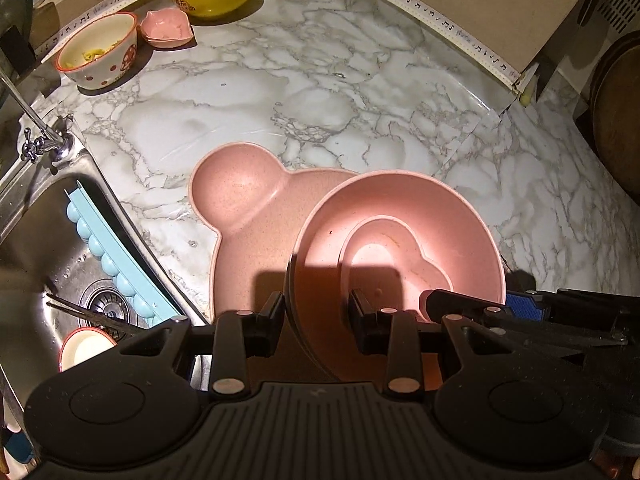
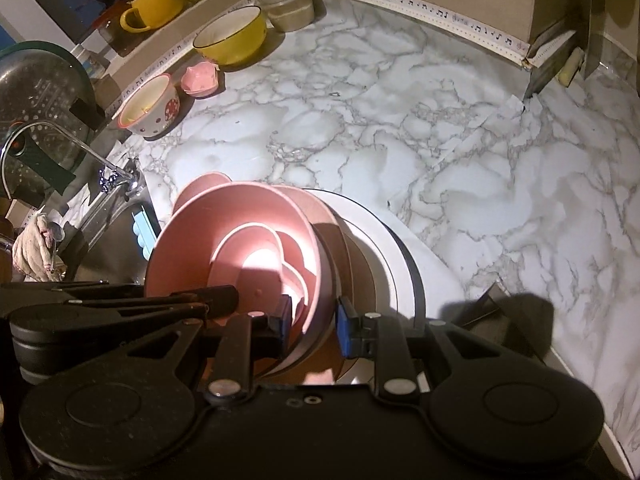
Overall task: Organize plates and bowls
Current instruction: 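Lower the bowl stack onto the pink bear plate and open both tools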
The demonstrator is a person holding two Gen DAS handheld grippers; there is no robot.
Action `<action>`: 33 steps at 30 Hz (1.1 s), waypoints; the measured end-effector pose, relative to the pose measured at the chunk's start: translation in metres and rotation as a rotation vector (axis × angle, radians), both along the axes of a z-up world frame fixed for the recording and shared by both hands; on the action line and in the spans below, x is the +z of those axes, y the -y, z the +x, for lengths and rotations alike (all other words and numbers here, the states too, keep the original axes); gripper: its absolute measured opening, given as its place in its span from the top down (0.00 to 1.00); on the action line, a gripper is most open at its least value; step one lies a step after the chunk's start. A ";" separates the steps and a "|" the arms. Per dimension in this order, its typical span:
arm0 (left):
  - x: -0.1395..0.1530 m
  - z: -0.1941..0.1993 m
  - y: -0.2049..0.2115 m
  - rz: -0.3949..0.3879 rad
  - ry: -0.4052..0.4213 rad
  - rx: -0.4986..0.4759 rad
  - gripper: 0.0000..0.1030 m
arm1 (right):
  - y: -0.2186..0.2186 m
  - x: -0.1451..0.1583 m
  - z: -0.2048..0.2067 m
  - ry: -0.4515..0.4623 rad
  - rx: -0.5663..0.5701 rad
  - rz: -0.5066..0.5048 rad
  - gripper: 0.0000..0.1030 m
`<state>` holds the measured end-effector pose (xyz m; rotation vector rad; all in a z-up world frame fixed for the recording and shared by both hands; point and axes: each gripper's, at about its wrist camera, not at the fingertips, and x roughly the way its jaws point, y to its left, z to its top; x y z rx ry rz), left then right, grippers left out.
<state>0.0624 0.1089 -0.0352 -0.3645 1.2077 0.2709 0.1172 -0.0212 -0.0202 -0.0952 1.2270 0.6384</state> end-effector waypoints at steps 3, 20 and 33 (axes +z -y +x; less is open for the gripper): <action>-0.003 0.001 0.000 -0.002 -0.003 -0.001 0.68 | -0.001 -0.002 0.001 -0.001 -0.001 -0.007 0.78; -0.004 -0.004 -0.002 0.005 0.030 -0.030 0.67 | -0.001 0.001 -0.002 0.028 -0.003 0.005 0.74; 0.006 -0.022 -0.005 0.073 0.107 -0.034 0.45 | 0.004 0.008 -0.011 0.064 0.005 0.025 0.63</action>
